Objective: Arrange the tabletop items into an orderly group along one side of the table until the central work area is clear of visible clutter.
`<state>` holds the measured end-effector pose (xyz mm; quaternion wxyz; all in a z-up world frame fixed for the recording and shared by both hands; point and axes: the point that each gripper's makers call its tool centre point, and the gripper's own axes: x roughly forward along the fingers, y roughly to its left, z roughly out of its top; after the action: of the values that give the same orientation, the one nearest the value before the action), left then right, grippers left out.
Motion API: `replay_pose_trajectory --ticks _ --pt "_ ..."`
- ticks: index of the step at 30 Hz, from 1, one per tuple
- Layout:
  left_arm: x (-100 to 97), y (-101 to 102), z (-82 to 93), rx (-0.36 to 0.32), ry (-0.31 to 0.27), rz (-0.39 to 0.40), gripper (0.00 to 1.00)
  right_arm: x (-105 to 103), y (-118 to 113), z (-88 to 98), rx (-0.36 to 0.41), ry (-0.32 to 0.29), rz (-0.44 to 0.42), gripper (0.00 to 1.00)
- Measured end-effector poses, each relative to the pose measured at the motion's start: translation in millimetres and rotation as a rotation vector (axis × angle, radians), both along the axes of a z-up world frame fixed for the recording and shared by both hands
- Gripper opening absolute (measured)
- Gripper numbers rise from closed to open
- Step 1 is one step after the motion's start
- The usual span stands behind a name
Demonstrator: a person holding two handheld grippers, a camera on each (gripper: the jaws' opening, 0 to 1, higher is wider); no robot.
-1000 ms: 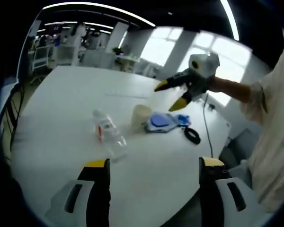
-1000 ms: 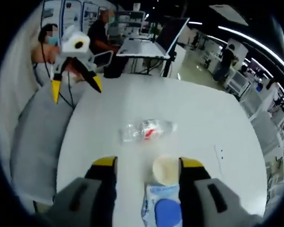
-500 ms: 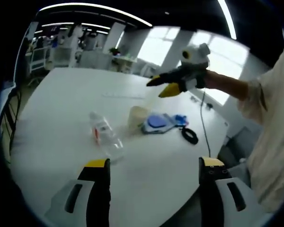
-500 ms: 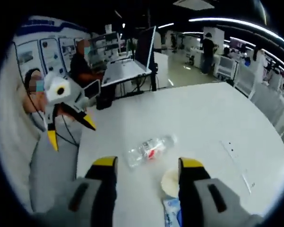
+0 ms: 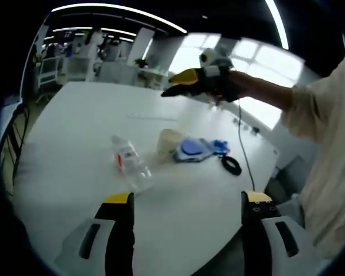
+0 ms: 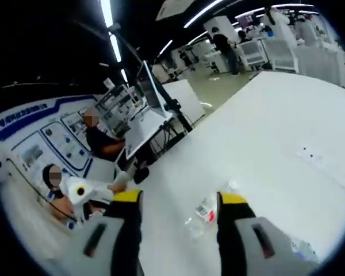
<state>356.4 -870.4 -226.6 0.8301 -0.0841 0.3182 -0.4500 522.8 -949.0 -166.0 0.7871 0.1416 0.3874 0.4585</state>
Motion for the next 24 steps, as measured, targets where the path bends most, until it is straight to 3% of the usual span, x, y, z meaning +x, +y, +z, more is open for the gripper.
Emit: replay_pose_trajectory --ticks 10,24 --pt "0.9 4.4 -5.4 -0.011 0.009 0.020 0.72 32.3 1.2 -27.3 -0.018 0.109 -0.082 0.45" --pt "2.3 13.6 -14.9 -0.039 0.021 0.054 0.71 59.1 18.2 -83.6 -0.191 0.261 -0.133 0.43"
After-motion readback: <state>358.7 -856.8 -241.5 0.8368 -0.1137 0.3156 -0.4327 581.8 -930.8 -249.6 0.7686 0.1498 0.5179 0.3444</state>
